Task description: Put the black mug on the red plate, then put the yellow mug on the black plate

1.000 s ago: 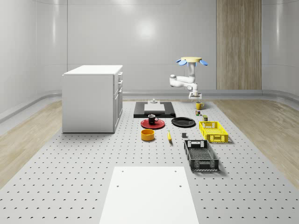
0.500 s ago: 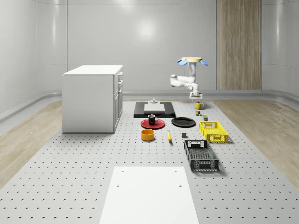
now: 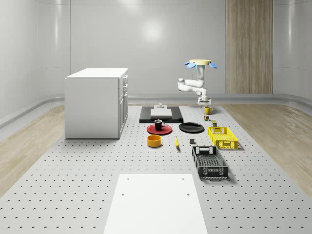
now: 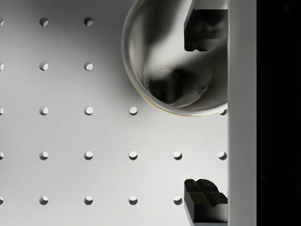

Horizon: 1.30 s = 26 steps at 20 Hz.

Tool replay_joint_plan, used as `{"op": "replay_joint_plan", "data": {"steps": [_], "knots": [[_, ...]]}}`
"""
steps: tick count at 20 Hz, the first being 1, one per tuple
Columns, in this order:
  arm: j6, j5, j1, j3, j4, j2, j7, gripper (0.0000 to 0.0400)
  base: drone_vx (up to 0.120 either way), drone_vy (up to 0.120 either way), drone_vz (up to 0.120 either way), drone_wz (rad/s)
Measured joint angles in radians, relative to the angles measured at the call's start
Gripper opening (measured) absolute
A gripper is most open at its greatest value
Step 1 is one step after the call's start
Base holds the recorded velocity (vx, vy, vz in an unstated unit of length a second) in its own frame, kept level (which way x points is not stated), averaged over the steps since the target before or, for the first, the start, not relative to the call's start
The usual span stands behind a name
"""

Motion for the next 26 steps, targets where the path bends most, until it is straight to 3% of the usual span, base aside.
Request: {"op": "replay_joint_plan", "data": {"steps": [14, 17, 19, 22, 26], "knots": [[0.002, -0.034, 0.014, -0.033, -0.008, 0.005, -0.003, 0.0400, 0.000, 0.000, 0.000, 0.000], [0.002, -0.039, 0.016, -0.037, -0.008, 0.007, -0.004, 0.0259, 0.000, 0.000, 0.000, 0.000], [0.001, -0.041, 0.016, -0.039, -0.009, 0.009, -0.004, 0.0200, 0.000, 0.000, 0.000, 0.000], [-0.001, -0.043, 0.017, -0.040, -0.009, 0.011, -0.005, 0.0153, 0.000, 0.000, 0.000, 0.000], [-0.003, -0.045, 0.018, -0.041, -0.009, 0.014, -0.006, 0.0126, 0.000, 0.000, 0.000, 0.000]]}}
